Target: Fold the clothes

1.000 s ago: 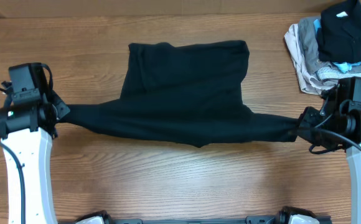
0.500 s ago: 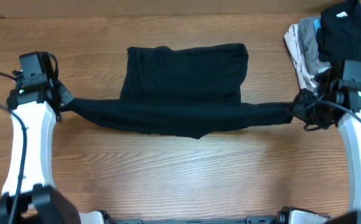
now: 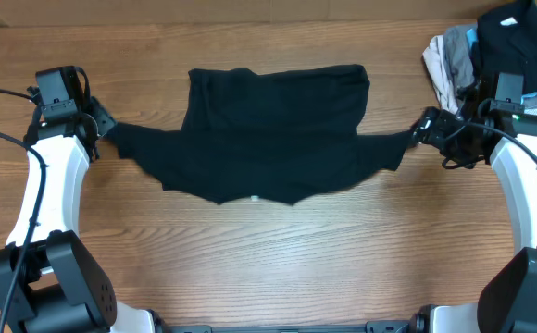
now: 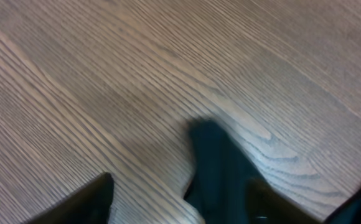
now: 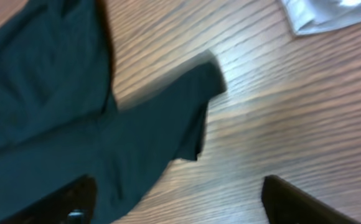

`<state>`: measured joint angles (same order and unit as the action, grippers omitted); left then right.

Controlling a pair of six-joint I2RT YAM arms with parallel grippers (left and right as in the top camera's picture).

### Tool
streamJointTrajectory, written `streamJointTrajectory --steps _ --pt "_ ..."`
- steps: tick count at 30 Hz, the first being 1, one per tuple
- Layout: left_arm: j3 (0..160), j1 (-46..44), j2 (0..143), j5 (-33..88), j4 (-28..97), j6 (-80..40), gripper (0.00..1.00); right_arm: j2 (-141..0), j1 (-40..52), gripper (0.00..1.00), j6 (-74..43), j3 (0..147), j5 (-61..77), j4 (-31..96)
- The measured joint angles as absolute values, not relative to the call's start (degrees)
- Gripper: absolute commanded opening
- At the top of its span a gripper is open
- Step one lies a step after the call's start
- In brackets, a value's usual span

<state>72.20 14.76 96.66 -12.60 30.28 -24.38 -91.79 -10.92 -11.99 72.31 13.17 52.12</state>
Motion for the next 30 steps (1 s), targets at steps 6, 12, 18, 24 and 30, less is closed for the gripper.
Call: streamJointTrajectory --steps 6,12,18,24,30 --pt "73.97 14.76 95.79 -9.06 40.47 -23.51 0.94 -91.39 -10.68 0.92 -11.94 74.5 16.8 60.93" --pt "74.72 13.85 90.76 1.28 53.82 -21.85 0.9 -89.06 -3.92 0.86 -11.25 74.63 17.8 68.51" --pt "73.41 5.3 89.67 4.91 57.93 -19.44 0.75 -88.79 9.5 0.83 -12.05 73.47 17.72 63.59" --pt "66.65 -3.51 89.69 6.28 51.37 -19.4 0.58 -88.9 18.41 0.8 -13.85 66.98 17.06 55.46" --pt "61.56 -12.38 89.69 5.67 45.06 -19.35 0.6 -90.41 25.17 0.79 -13.67 62.98 13.87 50.68"
